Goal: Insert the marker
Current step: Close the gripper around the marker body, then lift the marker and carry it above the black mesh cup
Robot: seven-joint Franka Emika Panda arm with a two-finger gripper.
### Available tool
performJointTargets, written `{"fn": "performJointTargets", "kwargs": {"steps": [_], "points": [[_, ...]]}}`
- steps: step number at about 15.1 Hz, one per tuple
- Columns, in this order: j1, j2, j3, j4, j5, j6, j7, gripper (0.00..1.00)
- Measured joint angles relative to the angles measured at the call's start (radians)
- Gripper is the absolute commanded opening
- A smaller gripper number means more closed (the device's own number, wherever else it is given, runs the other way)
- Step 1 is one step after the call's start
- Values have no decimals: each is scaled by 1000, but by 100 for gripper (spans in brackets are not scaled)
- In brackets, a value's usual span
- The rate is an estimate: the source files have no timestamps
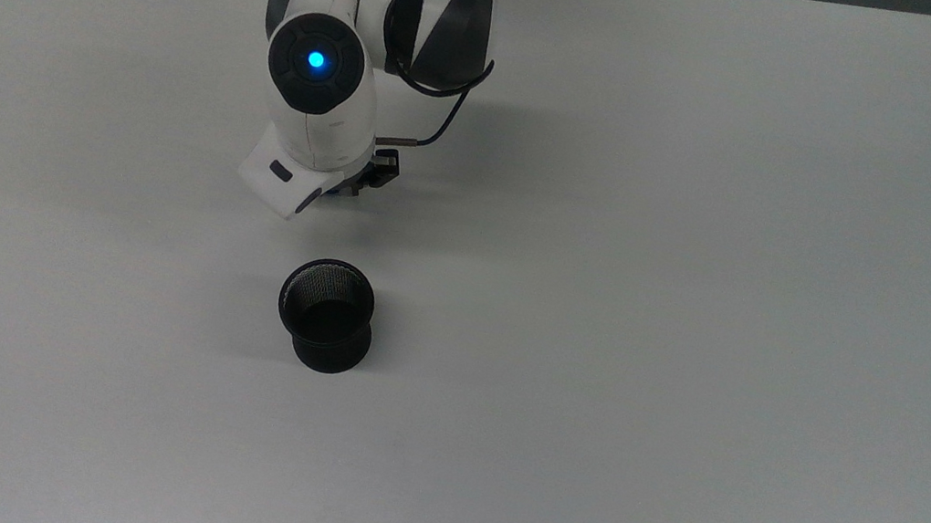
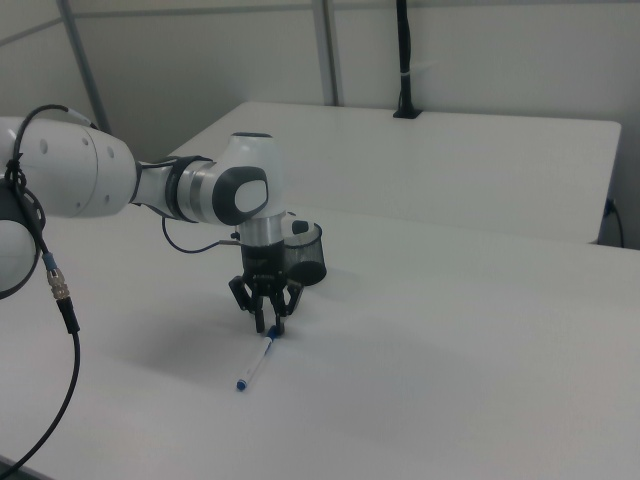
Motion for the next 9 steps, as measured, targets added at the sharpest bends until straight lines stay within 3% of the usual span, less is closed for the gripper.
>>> {"fn": "performJointTargets", "kwargs": {"steps": [6,9], "points": [[0,0,0,1,-1,5,0,3],[0,0,0,0,-1,5,0,0]]}}
